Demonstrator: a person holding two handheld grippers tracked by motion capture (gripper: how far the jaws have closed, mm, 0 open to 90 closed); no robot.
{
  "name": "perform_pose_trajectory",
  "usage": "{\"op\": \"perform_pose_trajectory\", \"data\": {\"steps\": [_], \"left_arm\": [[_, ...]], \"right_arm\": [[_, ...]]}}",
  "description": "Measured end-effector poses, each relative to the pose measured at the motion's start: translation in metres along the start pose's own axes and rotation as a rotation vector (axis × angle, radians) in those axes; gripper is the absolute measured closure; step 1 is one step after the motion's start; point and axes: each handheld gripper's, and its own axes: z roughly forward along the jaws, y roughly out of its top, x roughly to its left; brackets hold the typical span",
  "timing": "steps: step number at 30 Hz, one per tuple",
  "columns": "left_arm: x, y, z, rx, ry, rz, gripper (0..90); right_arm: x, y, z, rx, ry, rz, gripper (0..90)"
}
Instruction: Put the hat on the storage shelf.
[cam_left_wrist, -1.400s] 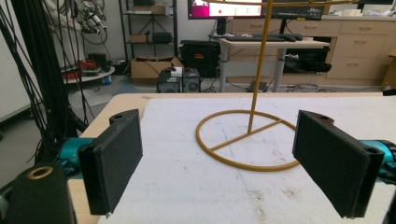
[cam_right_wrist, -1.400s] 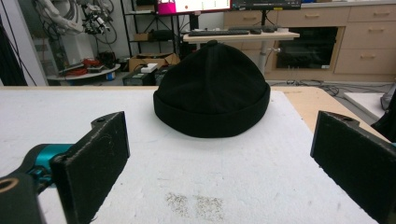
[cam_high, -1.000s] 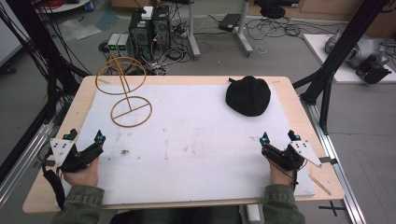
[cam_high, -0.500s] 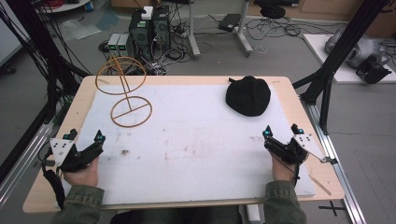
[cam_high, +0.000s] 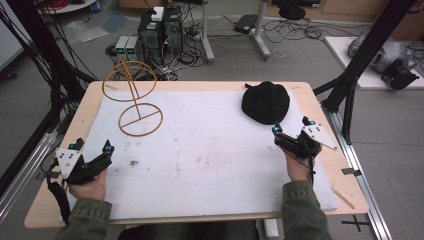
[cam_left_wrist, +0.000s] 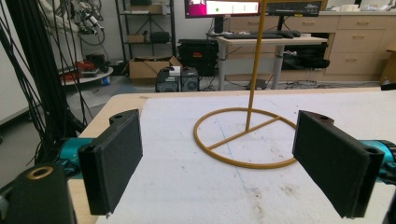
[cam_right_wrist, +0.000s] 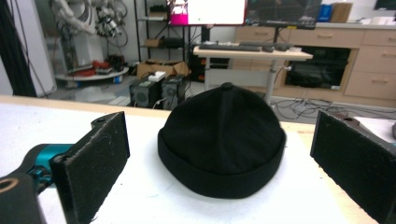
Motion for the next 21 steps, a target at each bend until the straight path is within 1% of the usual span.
{"op": "perform_pose_trajectory", "data": {"steps": [2,3,4,5,7,9,11,14,16,18,19,20,21], "left_arm": [[-0.001,-0.001,0.001,-0.004,0.001,-0.002,16.3],[-0.001,-0.001,0.001,-0.004,0.001,-0.002,16.3],[-0.001,-0.001,0.001,0.001,-0.003,0.004,16.3],[-0.001,-0.001,0.001,0.000,-0.003,0.004,16.3],[-0.001,-0.001,0.001,-0.001,0.001,0.001,16.3],[0.000,0.000,0.001,0.000,0.006,0.003,16.4],[0.001,0.000,0.001,-0.001,0.013,0.001,16.4],[0.002,0.000,0.001,-0.004,0.018,-0.007,16.5],[0.003,-0.001,0.001,-0.004,0.018,-0.008,16.5],[0.003,-0.001,0.001,-0.004,0.016,-0.008,16.5],[0.002,-0.001,0.001,-0.005,0.014,-0.010,16.5],[0.002,-0.001,0.001,-0.004,0.013,-0.010,16.5],[0.002,-0.001,0.001,-0.004,0.013,-0.010,16.5]], "right_arm": [[0.002,0.000,0.006,0.004,0.005,-0.025,3.6],[0.003,0.000,0.010,0.014,0.011,-0.028,3.6],[0.004,0.000,0.013,0.018,0.015,-0.041,3.6],[0.004,0.000,0.016,0.022,0.012,-0.048,3.5],[0.004,0.001,0.023,0.036,0.017,-0.044,3.6],[0.005,0.002,0.028,0.047,0.020,-0.055,3.6],[0.005,0.003,0.033,0.046,0.020,-0.064,3.6],[0.005,0.005,0.039,0.063,0.023,-0.045,3.7],[0.006,0.006,0.044,0.062,0.019,-0.055,3.7],[0.007,0.007,0.047,0.063,0.017,-0.052,3.7],[0.008,0.007,0.053,0.057,0.004,-0.057,3.7],[0.008,0.007,0.056,0.060,-0.007,-0.066,3.8],[0.008,0.007,0.056,0.060,-0.007,-0.066,3.8]]}}
